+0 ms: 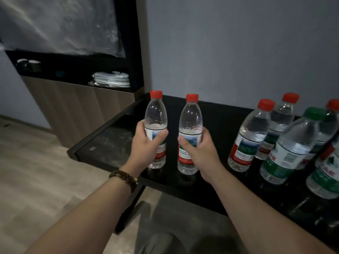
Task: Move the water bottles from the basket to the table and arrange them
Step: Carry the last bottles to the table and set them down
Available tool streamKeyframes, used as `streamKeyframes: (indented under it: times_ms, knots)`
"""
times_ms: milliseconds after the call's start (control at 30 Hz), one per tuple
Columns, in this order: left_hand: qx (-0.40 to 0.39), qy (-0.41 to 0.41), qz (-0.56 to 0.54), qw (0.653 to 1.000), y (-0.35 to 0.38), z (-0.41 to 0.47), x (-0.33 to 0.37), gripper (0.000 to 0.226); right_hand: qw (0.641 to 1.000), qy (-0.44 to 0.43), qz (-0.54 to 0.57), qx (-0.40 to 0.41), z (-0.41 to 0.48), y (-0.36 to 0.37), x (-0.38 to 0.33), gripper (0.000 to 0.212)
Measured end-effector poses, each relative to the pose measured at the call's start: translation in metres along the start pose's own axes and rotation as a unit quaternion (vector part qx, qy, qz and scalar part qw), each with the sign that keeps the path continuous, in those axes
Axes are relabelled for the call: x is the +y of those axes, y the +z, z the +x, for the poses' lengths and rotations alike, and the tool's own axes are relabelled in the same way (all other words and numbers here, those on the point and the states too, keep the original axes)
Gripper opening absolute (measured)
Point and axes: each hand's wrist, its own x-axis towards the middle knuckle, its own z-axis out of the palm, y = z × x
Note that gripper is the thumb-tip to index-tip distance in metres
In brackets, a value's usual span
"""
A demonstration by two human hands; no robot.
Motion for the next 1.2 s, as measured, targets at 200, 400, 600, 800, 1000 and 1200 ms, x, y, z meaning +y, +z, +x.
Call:
streamKeyframes:
  times_ms: [200,400,600,800,1000,1200]
  knots:
    - [-0.008,0.043,0.041,0.998,-0.005,0.008,-0.003,0.068,0.999,-0.020,-0.039,-0.019,0.007,0.004,-0.003,0.074]
    - [-0.015,0.006,0.032,0.999,-0.007,0.010,-0.017,0.064,0.996,-0.017,-0.083,-0.032,0.008,-0.004,0.012,0.082]
    - [-0.115,-0.065,0.060,0.989,-0.025,0.006,-0.016,0.079,0.987,0.025,-0.128,-0.093,0.008,-0.015,0.009,0.086]
    - [-0.108,-0.065,0.183,0.975,-0.033,0.000,-0.030,0.076,0.970,0.032,-0.209,-0.121,0.007,-0.029,0.021,0.087]
    - [0.000,-0.026,0.246,0.969,-0.002,-0.012,-0.042,0.085,0.967,-0.021,-0.249,0.052,0.004,-0.005,0.042,0.087]
    - [-0.110,-0.094,0.187,0.972,-0.019,-0.014,-0.039,0.078,0.976,0.020,-0.216,-0.019,-0.007,-0.024,0.051,0.095]
